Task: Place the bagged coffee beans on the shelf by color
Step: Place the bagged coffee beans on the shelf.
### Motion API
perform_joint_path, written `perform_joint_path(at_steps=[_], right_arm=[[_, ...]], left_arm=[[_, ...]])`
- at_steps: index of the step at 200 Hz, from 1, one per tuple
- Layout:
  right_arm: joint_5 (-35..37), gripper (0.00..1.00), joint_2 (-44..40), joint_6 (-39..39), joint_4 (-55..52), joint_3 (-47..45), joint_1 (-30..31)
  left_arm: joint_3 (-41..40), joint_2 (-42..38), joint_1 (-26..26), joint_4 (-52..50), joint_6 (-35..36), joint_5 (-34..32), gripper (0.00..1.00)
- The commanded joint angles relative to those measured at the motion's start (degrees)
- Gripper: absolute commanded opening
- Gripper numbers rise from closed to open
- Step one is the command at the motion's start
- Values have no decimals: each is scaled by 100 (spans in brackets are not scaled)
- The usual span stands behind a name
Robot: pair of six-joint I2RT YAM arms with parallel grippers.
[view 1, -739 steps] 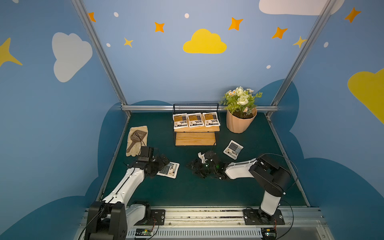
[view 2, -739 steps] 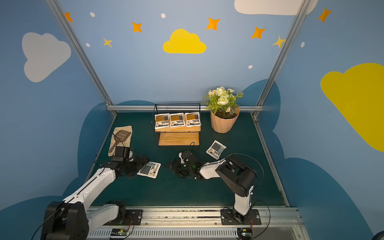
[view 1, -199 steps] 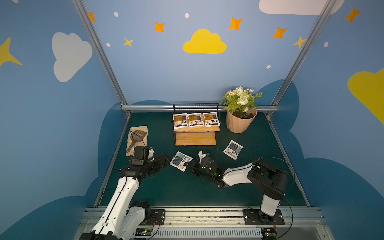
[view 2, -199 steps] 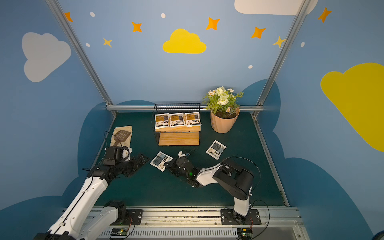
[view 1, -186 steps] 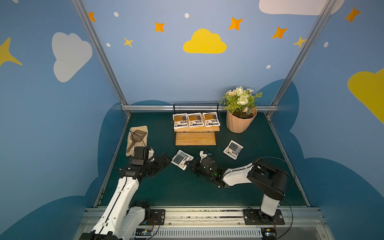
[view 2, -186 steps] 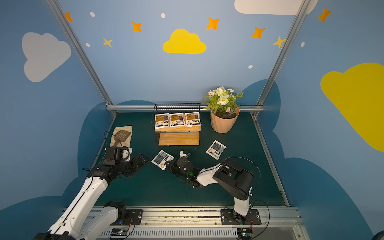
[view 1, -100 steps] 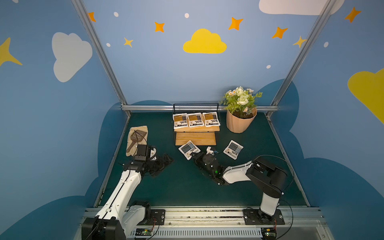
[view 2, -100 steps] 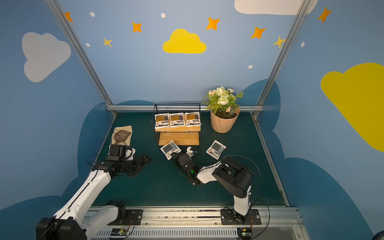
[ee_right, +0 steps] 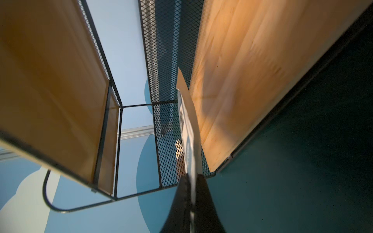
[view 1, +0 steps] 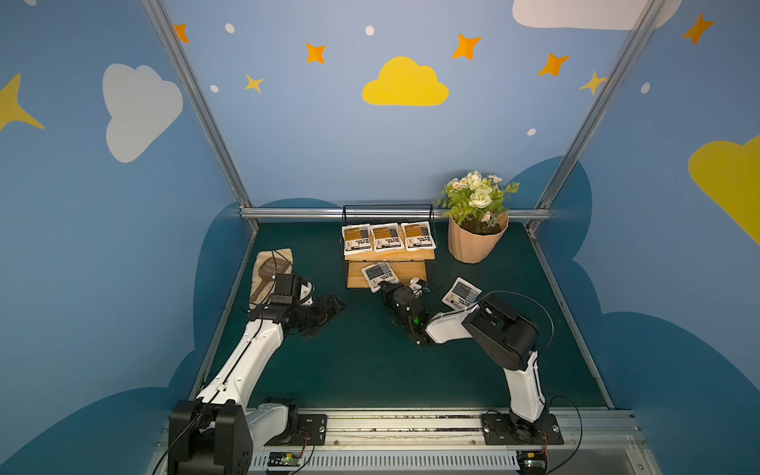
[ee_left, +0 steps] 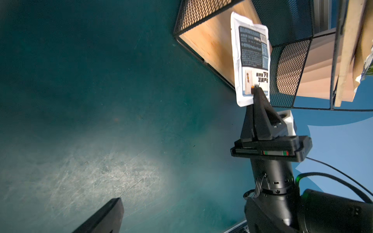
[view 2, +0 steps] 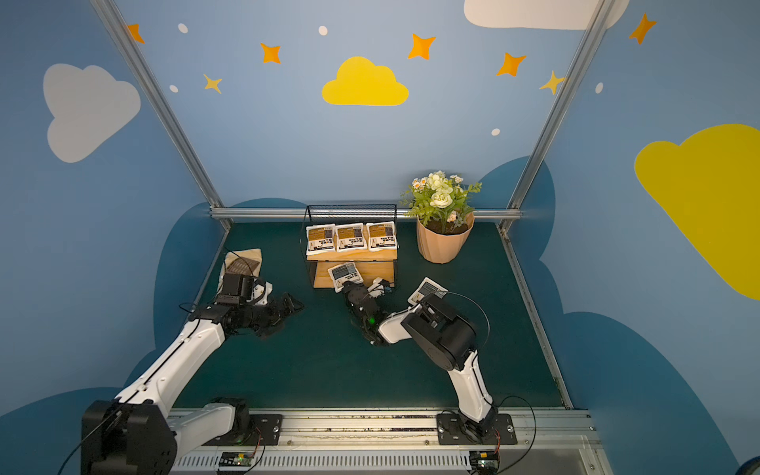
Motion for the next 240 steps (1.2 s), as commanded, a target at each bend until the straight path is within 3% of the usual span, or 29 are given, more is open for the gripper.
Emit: perform_joint_path(at_steps=[1, 65, 145, 188, 240], right_arm=[[259, 0, 322, 252, 2, 430, -21], [411, 0, 1146, 737, -765, 1654, -30], [329, 0, 1738, 1061, -1552, 2506, -30], [176, 17, 1804, 1006, -1776, 2728, 4], [13, 21, 1908, 958, -1892, 2953, 75]], left_arm=[[170, 112, 48, -29, 190, 15, 100], [242, 121, 133, -1, 43, -192, 100], [251, 40, 211, -27, -20, -238, 100], [229, 12, 208, -27, -22, -236, 100], [164, -53, 222, 8, -49, -236, 100]])
